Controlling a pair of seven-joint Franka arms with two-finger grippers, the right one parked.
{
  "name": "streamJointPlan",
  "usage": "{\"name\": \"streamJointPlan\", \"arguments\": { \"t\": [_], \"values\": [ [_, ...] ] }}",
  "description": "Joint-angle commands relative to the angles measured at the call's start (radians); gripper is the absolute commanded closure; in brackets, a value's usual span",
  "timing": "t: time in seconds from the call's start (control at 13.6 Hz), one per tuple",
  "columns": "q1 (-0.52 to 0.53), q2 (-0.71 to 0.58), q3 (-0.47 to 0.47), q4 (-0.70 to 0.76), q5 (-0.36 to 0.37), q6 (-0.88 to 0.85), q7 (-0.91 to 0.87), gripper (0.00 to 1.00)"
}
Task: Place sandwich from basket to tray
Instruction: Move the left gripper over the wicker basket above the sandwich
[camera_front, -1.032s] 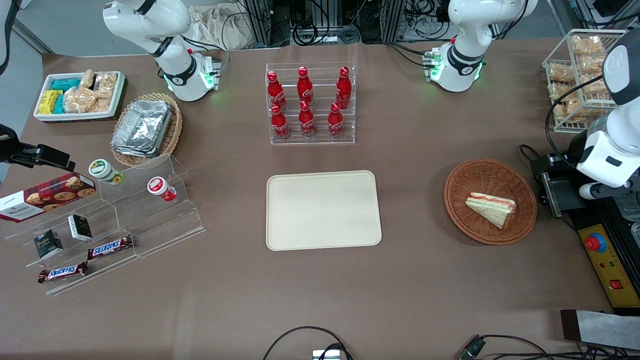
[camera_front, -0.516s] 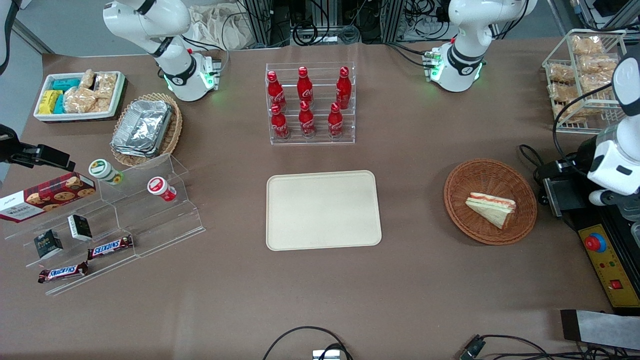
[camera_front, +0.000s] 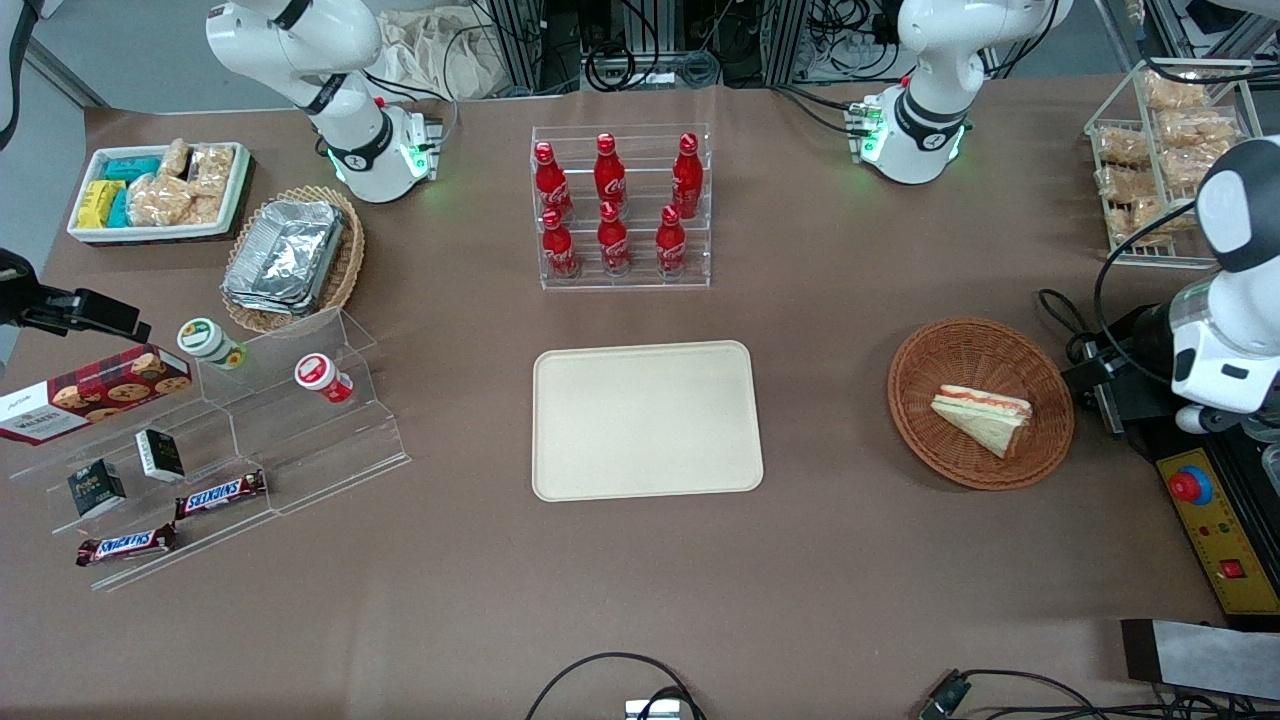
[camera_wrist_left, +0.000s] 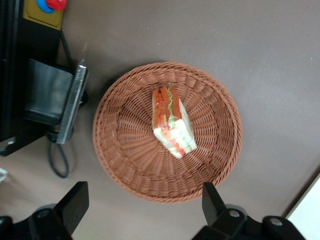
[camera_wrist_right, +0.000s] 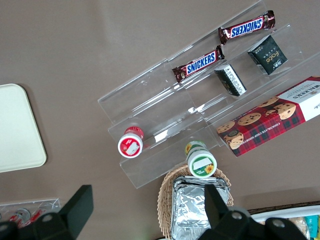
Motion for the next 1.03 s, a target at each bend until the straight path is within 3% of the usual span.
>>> {"name": "streamJointPlan", "arguments": {
  "t": [0.0, 0.44, 0.96],
  "values": [
    [0.016, -0.035, -0.007, -0.113, -0.018, 0.119, -0.033, 0.0],
    [0.033, 0.014, -0.007, -0.308, -0.018, 0.478, -0.06, 0.0],
    [0.03, 0.135, -0.01, -0.308, -0.043, 0.633, -0.063, 0.0]
  ]
}}
